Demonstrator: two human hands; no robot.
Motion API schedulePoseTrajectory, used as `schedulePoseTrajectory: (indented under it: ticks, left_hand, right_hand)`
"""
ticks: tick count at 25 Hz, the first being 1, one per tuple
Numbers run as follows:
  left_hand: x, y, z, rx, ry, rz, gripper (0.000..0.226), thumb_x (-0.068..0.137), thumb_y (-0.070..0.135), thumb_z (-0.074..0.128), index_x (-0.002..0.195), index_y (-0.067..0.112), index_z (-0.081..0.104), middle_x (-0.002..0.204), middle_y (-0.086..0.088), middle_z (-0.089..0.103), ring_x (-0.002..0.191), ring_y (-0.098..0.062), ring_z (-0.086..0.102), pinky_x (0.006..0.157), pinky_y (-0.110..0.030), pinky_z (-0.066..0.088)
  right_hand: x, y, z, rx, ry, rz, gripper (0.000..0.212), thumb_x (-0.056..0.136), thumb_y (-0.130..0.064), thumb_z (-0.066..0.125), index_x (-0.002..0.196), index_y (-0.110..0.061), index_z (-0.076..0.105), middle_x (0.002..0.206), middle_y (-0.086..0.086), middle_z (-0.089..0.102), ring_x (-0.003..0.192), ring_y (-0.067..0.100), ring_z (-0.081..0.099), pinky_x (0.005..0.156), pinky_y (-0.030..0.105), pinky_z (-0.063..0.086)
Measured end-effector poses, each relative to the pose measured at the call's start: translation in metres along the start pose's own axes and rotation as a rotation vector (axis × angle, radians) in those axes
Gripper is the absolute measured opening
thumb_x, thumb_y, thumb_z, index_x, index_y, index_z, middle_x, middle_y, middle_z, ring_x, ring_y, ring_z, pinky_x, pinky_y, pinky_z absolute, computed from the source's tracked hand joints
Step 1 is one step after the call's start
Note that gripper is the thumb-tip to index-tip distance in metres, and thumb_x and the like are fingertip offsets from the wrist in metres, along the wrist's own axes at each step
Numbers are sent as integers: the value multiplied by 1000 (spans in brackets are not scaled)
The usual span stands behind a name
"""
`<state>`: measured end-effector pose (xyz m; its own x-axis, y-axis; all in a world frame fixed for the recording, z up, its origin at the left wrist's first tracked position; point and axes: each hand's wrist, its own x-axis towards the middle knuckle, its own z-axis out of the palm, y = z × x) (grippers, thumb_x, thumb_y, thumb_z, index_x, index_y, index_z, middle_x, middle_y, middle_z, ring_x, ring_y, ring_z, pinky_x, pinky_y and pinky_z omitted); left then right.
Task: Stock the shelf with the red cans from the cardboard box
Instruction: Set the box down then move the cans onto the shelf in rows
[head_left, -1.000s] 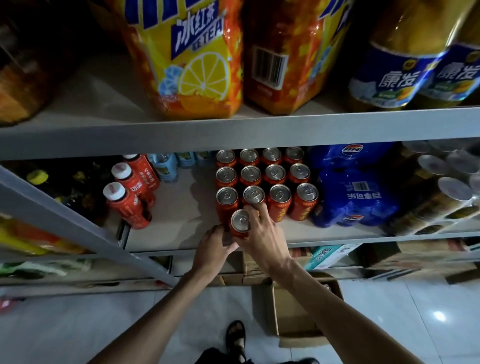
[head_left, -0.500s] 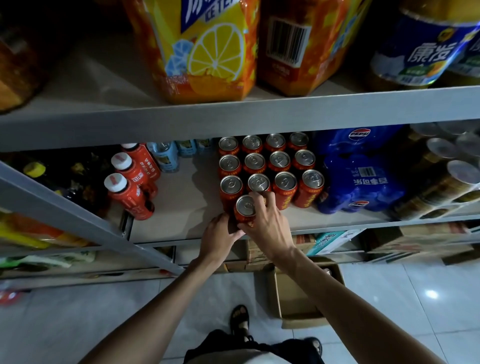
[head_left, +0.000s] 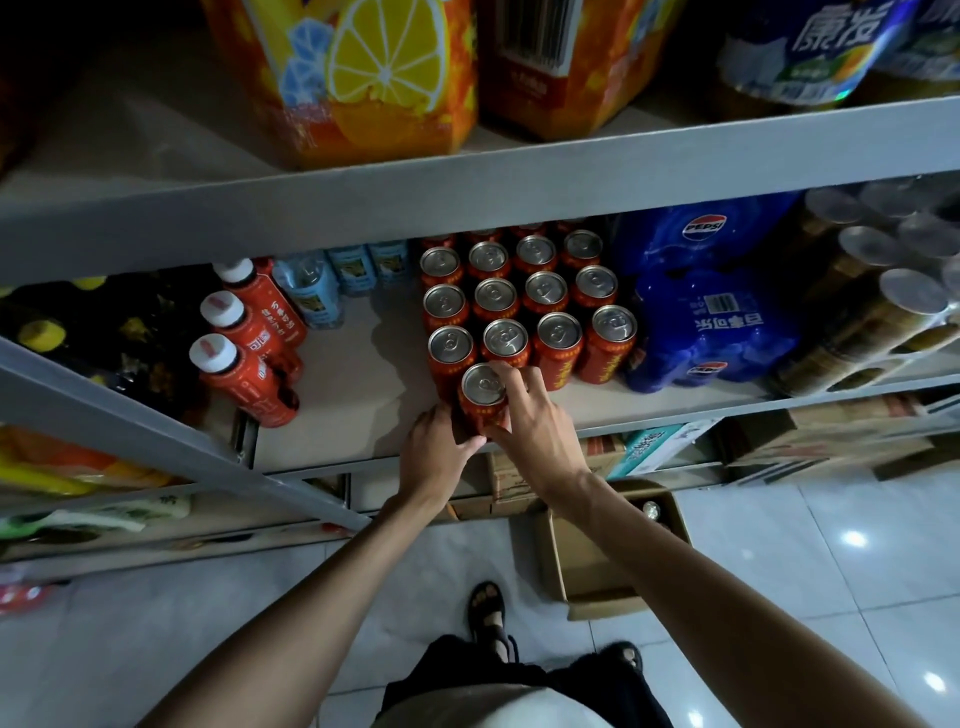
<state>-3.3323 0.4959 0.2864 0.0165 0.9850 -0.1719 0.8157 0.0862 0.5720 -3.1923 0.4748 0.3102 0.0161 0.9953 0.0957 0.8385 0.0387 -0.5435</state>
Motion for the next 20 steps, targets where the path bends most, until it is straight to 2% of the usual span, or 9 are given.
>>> schedulePoseTrajectory:
  ticks: [3,6,8,10,12,14,15,18,20]
  left_hand:
    - [-13,1,-5,-9,67,-30,52,75,24,79,117,15,50,118,-6,63,107,-23,62,87,-35,54]
    - [-40,5,-3,41,168,120,39,77,13,76,105,16,50,105,-3,63,95,-20,62,75,-32,54]
    - [-57,24,9,72,-2,252,23,83,14,68,100,17,54,96,-1,67,88,-20,65,71,-35,56]
    - [-71,56,29,177,-290,334,16,86,18,64,101,19,60,97,-2,72,92,-23,67,77,-37,55]
    - [-83,91,55,201,-521,338,19,86,17,65,105,16,63,102,-5,72,99,-24,66,86,-36,53]
    - [-97,121,83,155,-664,261,27,87,16,65,112,10,60,100,-8,67,95,-22,64,87,-32,52]
    - [-103,132,97,124,-717,202,32,88,16,65,117,8,57,98,-8,63,91,-20,61,81,-30,50]
    - [-119,158,155,87,-847,16,37,89,18,64,122,10,49,100,-8,55,81,-19,56,61,-28,43]
    - [-128,160,199,49,-949,-156,27,92,23,61,115,18,47,101,-5,55,72,-16,56,60,-26,44]
  right_hand:
    - [-15,9,-9,62,-19,51,92,80,-29,76,149,-26,15,134,8,42,95,24,63,74,41,59]
    - [-49,37,-24,79,-73,95,88,80,-21,76,148,-26,20,138,7,42,96,16,63,74,32,58]
    - [-79,66,-40,106,-102,165,64,84,-17,70,138,-24,37,130,5,54,100,19,65,74,29,57]
    - [-112,99,-57,92,-129,237,34,88,-16,64,121,-20,54,120,6,65,100,25,68,75,32,56]
    - [-145,127,-72,107,-193,346,26,89,-15,59,114,-19,63,117,8,69,98,26,69,75,35,57]
    - [-178,155,-83,156,-229,454,28,88,-12,60,114,-21,66,110,6,71,92,22,69,71,26,51]
    - [-193,169,-86,179,-230,516,28,88,-13,61,114,-20,67,105,5,72,91,23,69,70,24,47]
    - [-244,222,-91,254,-253,732,23,88,-15,60,110,-15,67,90,2,65,85,25,67,70,27,49]
    - [-276,257,-83,272,-260,814,20,86,-11,60,105,-9,67,83,2,61,85,29,68,69,31,53]
